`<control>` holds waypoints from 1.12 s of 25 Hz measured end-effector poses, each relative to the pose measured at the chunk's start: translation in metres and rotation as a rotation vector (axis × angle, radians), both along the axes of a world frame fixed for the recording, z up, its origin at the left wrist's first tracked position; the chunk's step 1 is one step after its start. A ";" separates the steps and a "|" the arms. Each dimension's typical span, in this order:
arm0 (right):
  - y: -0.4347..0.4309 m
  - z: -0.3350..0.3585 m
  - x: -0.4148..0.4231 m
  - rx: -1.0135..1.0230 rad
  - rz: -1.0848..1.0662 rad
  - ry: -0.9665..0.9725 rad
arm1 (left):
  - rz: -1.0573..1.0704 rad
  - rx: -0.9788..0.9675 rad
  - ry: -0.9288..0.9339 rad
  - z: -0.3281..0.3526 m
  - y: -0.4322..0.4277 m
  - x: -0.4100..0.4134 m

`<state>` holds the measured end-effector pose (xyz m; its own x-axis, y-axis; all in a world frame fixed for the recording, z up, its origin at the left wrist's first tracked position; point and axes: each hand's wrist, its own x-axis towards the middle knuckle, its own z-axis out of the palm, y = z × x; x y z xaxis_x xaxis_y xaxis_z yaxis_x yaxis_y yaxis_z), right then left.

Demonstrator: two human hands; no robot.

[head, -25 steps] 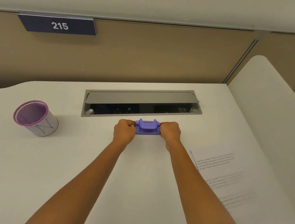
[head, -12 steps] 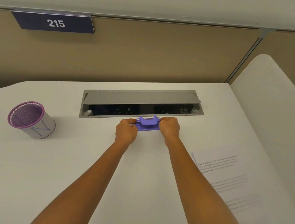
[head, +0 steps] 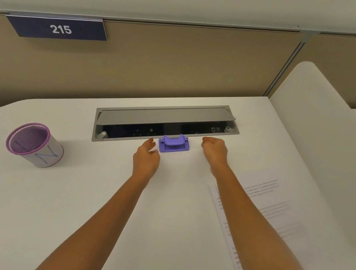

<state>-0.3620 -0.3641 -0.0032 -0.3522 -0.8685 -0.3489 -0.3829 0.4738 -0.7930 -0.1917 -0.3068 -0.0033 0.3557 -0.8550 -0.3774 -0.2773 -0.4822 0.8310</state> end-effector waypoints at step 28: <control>0.238 0.013 -0.170 0.190 0.052 -0.274 | -0.183 0.173 0.488 0.027 0.193 -0.144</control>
<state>-0.5316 -0.1256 0.0095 -0.1797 -0.7934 -0.5816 -0.1954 0.6082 -0.7693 -0.3356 -0.1134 0.0241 -0.0448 -0.7976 -0.6015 0.0279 -0.6029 0.7973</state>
